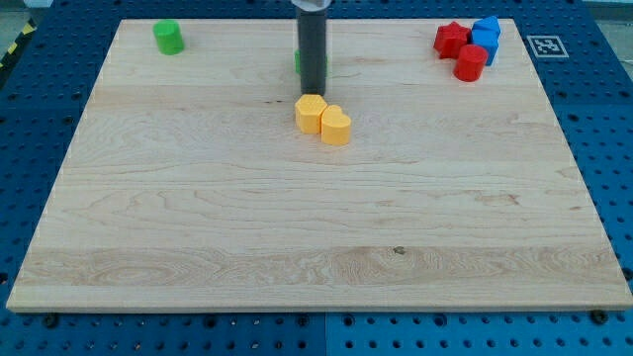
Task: Push the green star upwards
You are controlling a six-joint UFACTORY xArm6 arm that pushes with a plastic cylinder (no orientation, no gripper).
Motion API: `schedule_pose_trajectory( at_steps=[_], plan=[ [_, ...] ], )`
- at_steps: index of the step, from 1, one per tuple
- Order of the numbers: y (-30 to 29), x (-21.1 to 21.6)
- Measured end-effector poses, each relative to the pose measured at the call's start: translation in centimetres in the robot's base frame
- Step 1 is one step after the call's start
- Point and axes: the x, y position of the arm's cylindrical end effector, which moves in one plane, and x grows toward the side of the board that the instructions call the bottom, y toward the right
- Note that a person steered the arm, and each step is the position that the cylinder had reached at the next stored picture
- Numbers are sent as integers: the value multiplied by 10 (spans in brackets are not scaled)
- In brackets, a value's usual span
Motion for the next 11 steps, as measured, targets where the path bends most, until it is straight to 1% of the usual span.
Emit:
schedule_pose_trajectory(
  at_steps=[1,2,3,4,5,6,8,9,10,11],
  plan=[
    [9,-3],
    [9,-18],
    [9,-42],
    [9,-55],
    [9,-50],
    [9,-32],
    [-7,-59],
    [-7,-58],
    [-6,-34],
    [-15,-33]
  ],
)
